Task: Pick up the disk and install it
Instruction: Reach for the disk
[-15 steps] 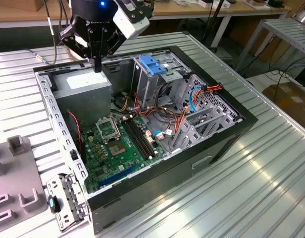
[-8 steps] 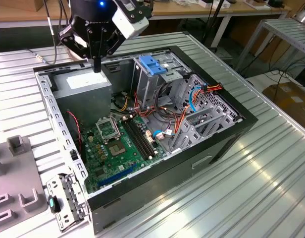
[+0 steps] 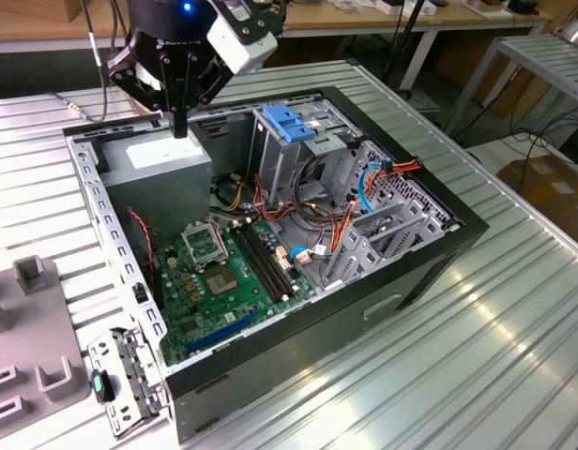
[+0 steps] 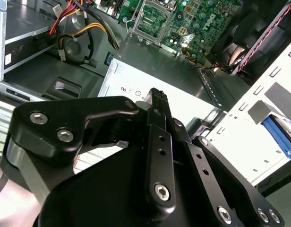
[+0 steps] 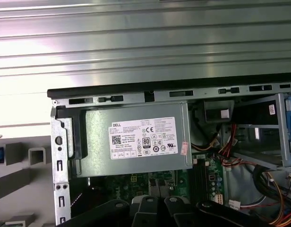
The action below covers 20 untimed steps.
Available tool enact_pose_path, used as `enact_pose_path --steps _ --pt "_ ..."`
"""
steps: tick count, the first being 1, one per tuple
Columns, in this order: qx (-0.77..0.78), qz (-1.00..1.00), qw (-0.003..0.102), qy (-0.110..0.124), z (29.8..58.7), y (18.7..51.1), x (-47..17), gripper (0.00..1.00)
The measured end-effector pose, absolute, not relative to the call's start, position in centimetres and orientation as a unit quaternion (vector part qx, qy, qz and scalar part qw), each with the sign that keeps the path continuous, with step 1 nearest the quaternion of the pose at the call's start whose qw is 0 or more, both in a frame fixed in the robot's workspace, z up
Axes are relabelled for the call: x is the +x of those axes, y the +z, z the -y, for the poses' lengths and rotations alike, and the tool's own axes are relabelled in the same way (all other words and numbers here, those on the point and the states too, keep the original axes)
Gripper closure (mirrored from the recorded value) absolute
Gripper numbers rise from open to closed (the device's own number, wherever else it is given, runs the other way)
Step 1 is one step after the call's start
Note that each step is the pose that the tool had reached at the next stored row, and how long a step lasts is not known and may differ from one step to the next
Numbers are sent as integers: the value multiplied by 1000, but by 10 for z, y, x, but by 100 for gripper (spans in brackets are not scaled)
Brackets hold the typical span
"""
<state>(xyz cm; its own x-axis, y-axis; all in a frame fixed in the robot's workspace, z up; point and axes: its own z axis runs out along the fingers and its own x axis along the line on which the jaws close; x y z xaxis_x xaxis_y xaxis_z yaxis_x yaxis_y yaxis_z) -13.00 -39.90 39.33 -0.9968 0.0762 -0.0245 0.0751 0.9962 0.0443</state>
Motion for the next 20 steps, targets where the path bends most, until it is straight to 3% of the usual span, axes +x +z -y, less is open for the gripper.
enact_pose_path --steps 20 --pt "38 -999 13 22 399 393 -141 89"
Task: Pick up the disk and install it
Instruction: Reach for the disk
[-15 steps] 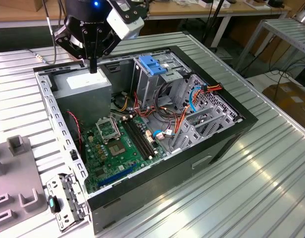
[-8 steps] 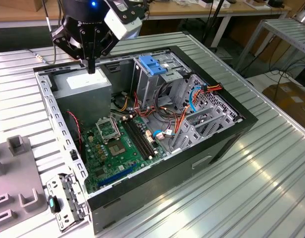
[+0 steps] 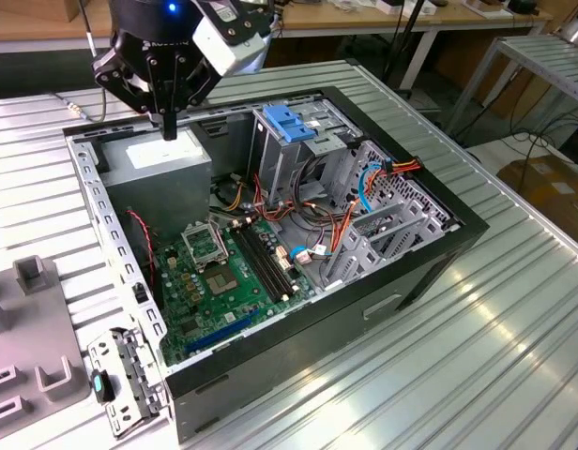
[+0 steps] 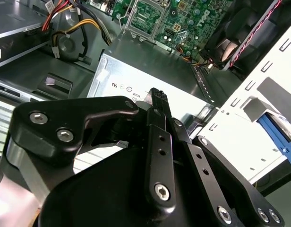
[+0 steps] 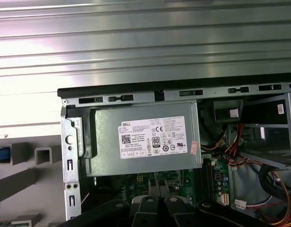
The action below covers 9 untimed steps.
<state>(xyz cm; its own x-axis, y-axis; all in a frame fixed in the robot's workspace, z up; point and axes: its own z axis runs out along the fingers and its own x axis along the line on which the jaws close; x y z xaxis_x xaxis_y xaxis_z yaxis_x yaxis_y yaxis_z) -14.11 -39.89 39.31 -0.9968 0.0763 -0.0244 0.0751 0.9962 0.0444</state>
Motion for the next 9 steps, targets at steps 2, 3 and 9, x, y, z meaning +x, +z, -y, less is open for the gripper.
enact_pose_path --steps 2,3,9 --pt "38 -999 13 22 399 393 -142 89" --pt "38 -999 13 22 399 393 -142 89" --pt "38 -999 13 22 399 393 -145 89"
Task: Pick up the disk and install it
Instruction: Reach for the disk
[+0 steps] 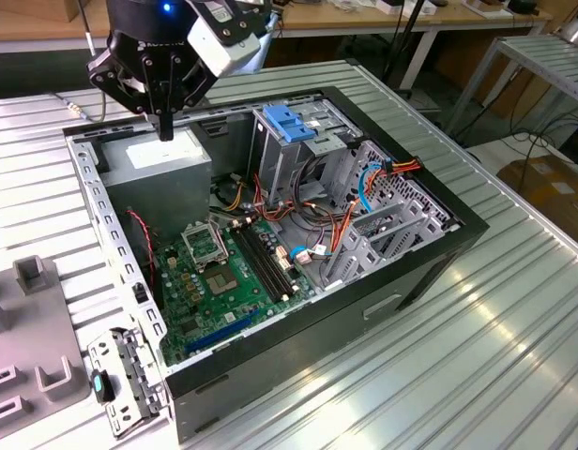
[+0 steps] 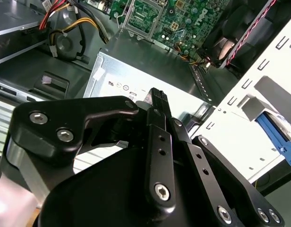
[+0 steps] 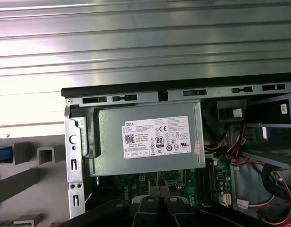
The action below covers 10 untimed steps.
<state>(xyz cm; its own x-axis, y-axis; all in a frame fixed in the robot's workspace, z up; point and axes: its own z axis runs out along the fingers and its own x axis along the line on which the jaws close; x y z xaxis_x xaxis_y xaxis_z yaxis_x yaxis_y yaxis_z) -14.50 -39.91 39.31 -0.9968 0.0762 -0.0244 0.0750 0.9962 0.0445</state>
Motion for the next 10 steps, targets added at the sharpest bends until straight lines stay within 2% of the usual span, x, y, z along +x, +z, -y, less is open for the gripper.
enact_pose_path --steps 10 --pt "38 -999 13 22 399 393 -149 89"
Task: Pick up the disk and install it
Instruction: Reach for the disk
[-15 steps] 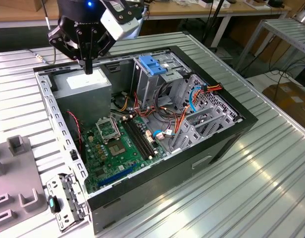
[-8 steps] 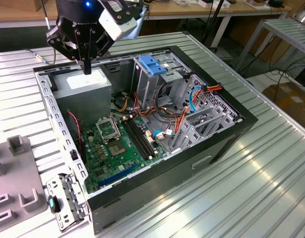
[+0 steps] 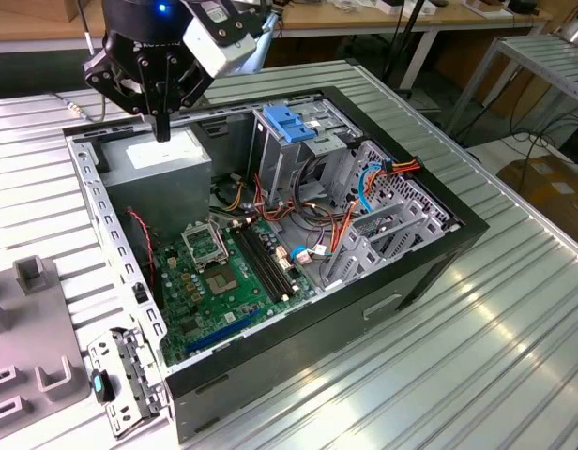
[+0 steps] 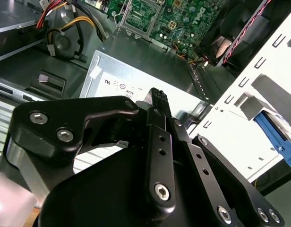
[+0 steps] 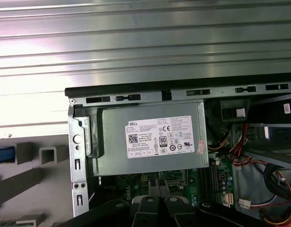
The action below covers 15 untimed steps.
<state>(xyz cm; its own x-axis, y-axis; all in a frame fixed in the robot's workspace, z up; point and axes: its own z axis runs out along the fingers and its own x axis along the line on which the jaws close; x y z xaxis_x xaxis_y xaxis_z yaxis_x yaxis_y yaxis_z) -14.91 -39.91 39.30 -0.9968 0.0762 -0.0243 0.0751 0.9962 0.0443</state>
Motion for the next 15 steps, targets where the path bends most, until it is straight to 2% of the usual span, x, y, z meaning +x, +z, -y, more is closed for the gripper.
enact_pose_path --steps 15 --pt "38 -999 13 22 399 393 -157 89"
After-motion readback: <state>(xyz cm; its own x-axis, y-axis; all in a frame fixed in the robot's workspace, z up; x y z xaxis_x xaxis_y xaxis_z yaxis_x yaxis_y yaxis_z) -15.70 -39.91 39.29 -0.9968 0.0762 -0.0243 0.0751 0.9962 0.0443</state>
